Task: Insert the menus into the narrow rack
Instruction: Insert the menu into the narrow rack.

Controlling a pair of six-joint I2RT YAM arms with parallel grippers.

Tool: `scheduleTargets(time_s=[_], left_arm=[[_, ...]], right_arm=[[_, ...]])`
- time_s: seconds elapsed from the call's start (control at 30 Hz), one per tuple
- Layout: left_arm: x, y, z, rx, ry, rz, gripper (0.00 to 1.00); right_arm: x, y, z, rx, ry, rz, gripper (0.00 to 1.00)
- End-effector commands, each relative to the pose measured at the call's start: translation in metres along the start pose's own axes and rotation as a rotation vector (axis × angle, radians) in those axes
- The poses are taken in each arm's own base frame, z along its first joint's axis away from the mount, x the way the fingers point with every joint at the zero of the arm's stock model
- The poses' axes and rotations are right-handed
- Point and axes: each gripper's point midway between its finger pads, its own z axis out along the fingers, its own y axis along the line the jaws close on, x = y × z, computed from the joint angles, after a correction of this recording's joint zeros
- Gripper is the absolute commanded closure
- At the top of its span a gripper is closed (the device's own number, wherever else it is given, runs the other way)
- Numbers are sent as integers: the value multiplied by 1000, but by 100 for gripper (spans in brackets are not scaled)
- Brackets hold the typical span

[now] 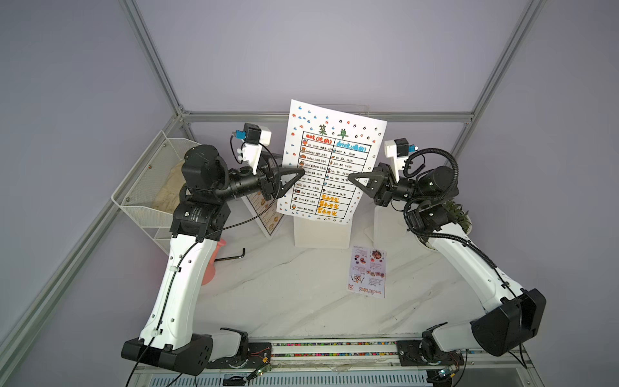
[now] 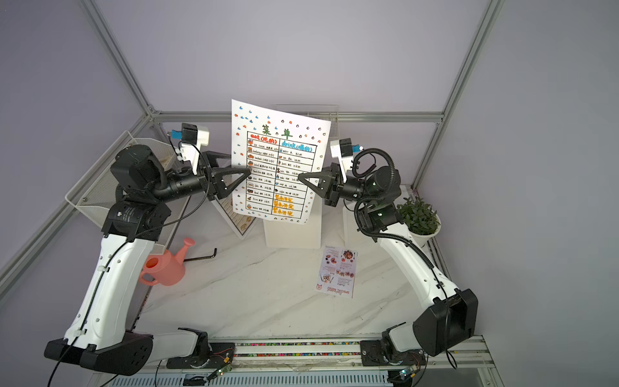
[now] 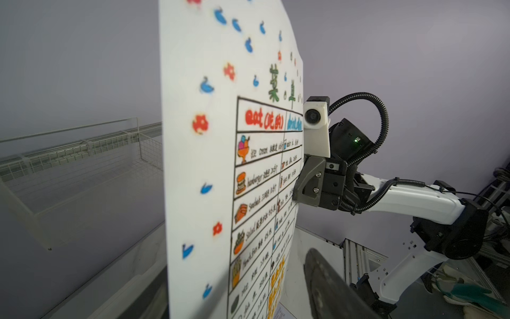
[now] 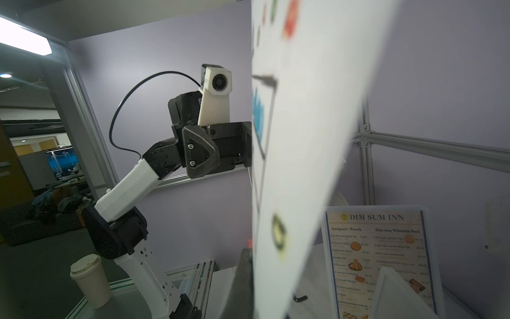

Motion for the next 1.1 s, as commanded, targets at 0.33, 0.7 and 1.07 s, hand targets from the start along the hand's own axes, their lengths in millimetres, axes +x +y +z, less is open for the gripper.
scheduleTargets(time_s=[0.33,0.7,1.07], left_arm=[[14,38,12,0,17,-42,51],[42,108,41,-107,75,-131,57],[49,132,47,-117,73,-162,59]], right_arm=[[-25,-62,9,246,-109,54,100],[-14,-99,19,286,-113,122,100],[-7,-137,15,371,-130,139,100]])
